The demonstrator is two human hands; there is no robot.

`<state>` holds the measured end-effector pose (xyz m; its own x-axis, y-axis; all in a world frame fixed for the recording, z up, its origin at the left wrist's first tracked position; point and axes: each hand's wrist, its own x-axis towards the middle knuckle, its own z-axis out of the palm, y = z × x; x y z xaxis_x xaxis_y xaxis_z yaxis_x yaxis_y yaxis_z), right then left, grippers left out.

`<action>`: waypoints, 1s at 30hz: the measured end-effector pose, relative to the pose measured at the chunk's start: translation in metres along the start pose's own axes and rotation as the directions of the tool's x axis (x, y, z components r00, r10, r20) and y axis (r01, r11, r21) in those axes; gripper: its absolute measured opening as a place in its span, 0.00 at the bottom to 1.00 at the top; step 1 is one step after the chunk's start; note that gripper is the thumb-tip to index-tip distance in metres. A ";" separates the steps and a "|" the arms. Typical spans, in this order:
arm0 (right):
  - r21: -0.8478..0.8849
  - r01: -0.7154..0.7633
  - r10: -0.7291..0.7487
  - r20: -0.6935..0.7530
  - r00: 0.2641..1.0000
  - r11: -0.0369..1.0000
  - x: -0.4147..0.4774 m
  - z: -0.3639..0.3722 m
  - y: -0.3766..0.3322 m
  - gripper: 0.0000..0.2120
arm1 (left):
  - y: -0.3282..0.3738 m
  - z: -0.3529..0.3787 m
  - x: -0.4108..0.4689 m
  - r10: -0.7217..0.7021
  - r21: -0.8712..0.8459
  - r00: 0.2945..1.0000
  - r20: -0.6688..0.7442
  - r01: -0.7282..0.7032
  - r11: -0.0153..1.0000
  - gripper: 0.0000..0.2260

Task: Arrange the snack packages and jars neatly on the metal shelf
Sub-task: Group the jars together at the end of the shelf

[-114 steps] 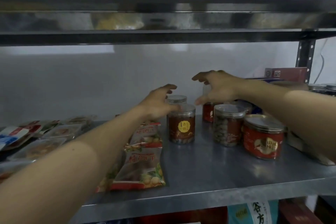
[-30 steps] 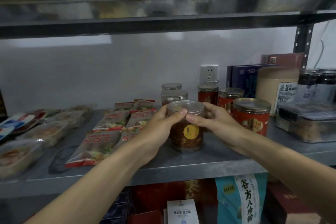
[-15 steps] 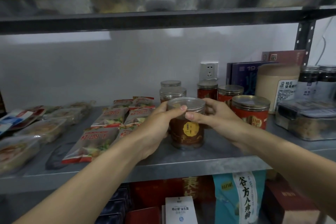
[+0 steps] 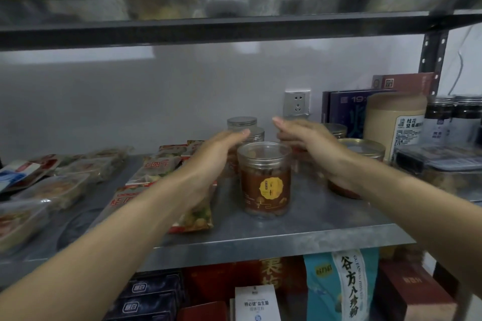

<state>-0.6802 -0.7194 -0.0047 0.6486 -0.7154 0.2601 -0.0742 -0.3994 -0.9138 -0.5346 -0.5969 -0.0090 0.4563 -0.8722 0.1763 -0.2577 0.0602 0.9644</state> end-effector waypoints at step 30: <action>-0.228 -0.129 0.158 0.113 0.981 0.965 0.096 -0.011 -0.004 0.28 | -0.002 -0.028 0.093 -0.147 0.097 0.986 -0.080 0.155 0.983 0.29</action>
<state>-0.6262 -0.7925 0.0267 0.7098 -0.7003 0.0755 -0.3279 -0.4234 -0.8445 -0.4680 -0.6647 0.0105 0.5560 -0.8298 0.0477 -0.2656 -0.1230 0.9562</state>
